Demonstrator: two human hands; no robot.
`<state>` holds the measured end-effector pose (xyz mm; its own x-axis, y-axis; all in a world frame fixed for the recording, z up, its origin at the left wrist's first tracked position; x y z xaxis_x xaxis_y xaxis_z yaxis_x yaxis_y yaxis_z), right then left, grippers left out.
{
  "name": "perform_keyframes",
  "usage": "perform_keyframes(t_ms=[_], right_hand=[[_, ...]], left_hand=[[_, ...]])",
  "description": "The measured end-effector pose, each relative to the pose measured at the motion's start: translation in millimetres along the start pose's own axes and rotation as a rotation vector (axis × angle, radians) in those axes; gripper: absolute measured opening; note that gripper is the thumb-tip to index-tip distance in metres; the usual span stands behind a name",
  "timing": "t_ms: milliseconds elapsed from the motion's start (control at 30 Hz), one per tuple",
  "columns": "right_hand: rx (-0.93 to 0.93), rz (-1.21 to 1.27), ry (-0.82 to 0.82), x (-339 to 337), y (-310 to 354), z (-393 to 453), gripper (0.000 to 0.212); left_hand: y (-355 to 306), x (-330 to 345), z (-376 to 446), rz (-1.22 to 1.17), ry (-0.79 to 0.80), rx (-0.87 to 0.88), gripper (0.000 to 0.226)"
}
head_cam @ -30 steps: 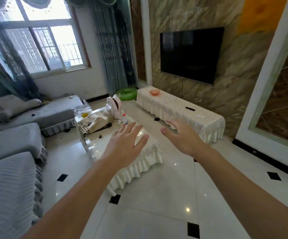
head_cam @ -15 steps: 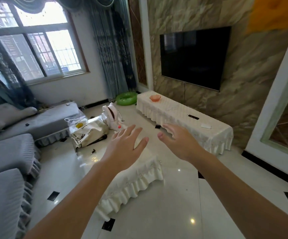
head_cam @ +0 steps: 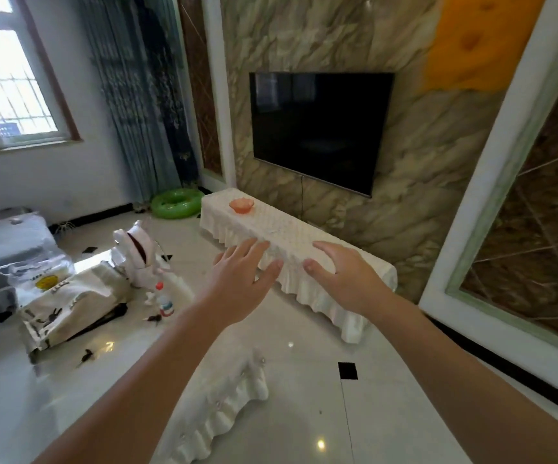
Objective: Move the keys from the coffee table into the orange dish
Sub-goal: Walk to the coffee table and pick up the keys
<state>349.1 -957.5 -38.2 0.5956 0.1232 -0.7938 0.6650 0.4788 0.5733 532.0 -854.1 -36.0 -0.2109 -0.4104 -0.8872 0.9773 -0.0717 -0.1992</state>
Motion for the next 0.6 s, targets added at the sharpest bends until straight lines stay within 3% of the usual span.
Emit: perform_keyframes(t_ms=[267,600], right_hand=[[0.14,-0.01,-0.029,4,-51,96,0.065],[0.151,0.046,-0.002,15,-139,254,0.066]], left_hand=[[25,49,102,-0.044,0.09,0.077,0.062],[61,129,249,0.04,0.186,0.031,0.068]])
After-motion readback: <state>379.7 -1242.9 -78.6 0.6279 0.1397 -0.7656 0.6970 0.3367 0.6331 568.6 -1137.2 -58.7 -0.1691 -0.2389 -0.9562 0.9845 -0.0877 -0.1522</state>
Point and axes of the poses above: each hand's wrist, its own z-axis towards the middle knuckle, its own x-axis out of the palm, y = z × x, the point moved 1 cm from there along z, towards the middle knuckle, and after that the axes turned 10 degrees about x, right-handed, at the moved point
